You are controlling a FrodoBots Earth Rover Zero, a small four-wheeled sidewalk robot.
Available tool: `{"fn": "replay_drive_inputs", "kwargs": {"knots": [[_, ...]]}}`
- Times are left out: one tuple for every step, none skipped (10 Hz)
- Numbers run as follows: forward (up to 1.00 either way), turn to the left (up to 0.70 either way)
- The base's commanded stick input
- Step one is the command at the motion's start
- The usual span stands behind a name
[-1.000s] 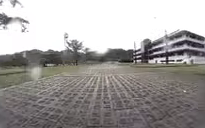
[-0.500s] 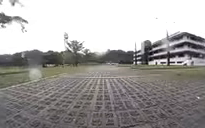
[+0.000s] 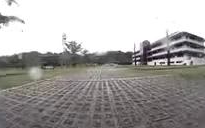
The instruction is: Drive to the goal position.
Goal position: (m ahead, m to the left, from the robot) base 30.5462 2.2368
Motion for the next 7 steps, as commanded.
{"fn": "replay_drive_inputs", "kwargs": {"knots": [[0.7,0.0],[0.7,0.0],[0.7,0.0],[0.7,0.0],[0.7,0.0],[0.7,0.0],[0.7,0.0]]}}
